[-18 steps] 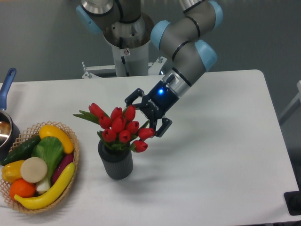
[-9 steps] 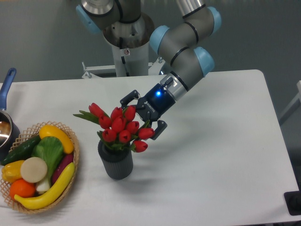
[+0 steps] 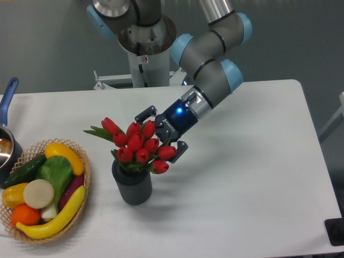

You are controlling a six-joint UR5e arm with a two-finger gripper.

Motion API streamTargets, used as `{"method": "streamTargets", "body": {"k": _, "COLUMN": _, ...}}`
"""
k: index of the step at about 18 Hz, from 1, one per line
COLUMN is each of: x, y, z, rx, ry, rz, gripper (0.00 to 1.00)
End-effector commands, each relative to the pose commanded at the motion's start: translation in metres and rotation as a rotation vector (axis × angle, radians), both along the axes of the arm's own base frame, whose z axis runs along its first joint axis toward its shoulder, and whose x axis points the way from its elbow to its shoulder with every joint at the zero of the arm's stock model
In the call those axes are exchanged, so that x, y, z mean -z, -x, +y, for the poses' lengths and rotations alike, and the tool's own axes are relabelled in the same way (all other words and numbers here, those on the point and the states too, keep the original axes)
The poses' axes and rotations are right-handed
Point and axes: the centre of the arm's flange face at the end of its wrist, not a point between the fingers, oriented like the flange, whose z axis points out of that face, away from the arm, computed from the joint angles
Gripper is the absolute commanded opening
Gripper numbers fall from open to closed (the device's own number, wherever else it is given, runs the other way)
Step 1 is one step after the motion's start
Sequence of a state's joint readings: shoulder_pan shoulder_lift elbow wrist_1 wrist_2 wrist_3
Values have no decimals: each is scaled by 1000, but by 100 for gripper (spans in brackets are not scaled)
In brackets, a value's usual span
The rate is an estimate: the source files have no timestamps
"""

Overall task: Pick up the flowers from the vase
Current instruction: 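Close the gripper around the tulip stems just below the blooms, then lift the gripped tulips straight up out of the black vase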

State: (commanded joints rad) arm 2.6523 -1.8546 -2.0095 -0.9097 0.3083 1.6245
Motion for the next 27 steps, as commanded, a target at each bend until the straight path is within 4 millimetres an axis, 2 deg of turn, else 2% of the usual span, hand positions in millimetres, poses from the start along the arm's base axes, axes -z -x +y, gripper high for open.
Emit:
{"method": "streamTargets", "body": {"k": 3, "x": 3, "y": -8, "z": 9, "rx": 19, "ry": -23, "rz": -28, "gripper": 100}}
{"method": "streamTargets", "body": {"k": 9, "x": 2, "y": -5, "z": 12, "rx": 20, "ry": -43, "rz": -32, "gripper": 99}}
{"method": "streamTargets", "body": {"k": 12, "x": 2, "y": -4, "z": 12, "rx": 18, "ry": -42, "rz": -32, "gripper": 65}}
{"method": "streamTargets", "body": {"k": 16, "x": 0, "y": -3, "z": 12, "rx": 16, "ry": -44, "rz": -29, "gripper": 44}}
{"method": "streamTargets", "body": {"k": 19, "x": 0, "y": -2, "z": 11, "rx": 14, "ry": -43, "rz": -30, "gripper": 44}}
{"method": "streamTargets", "body": {"k": 23, "x": -15, "y": -2, "z": 11, "rx": -10, "ry": -16, "rz": -76, "gripper": 44}}
{"method": "streamTargets", "body": {"k": 27, "x": -57, "y": -5, "z": 10, "rx": -38, "ry": -7, "rz": -96, "gripper": 45}}
